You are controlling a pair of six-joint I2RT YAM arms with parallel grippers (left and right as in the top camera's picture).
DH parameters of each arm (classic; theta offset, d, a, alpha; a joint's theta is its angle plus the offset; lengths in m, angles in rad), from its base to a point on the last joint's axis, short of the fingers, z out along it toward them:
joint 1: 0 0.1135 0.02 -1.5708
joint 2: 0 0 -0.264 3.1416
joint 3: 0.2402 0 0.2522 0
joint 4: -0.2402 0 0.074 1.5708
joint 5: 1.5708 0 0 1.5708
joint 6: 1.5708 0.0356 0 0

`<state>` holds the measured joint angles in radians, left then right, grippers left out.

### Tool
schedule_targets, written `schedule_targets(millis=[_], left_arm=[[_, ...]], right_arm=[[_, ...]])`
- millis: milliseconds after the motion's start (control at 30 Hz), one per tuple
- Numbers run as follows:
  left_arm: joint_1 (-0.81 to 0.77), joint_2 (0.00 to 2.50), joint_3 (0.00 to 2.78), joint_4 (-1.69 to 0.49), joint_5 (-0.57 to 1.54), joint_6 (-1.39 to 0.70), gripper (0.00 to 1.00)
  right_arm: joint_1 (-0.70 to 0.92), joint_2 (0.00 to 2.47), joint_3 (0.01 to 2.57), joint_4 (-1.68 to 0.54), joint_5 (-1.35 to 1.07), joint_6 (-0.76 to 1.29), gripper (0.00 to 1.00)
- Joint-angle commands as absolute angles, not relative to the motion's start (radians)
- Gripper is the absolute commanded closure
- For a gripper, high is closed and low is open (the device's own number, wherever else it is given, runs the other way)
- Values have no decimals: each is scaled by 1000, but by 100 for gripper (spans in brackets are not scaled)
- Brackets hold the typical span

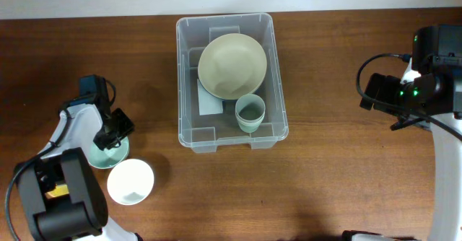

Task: Pack container
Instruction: 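Grasp the mint green bowl rim with the left gripper, then lower the mint bowl into the bin's front left and release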

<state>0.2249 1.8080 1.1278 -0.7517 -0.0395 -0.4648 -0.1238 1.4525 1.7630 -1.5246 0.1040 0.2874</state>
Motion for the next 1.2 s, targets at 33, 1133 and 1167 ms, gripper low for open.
schedule_targets(millis=[33,1133,1167], left_arm=[[227,1819,1166,-706,-20,-442,94],[-550,1958,1822,-1289,42,-402,99],[-550,1974,1816,-1293,42,-402,99]], right_arm=[[-128,1454,1761,-1528,109,285,1],[-128,1454,1761,-1528,109,285,1],[-128,1454,1761,-1528,109,285,1]])
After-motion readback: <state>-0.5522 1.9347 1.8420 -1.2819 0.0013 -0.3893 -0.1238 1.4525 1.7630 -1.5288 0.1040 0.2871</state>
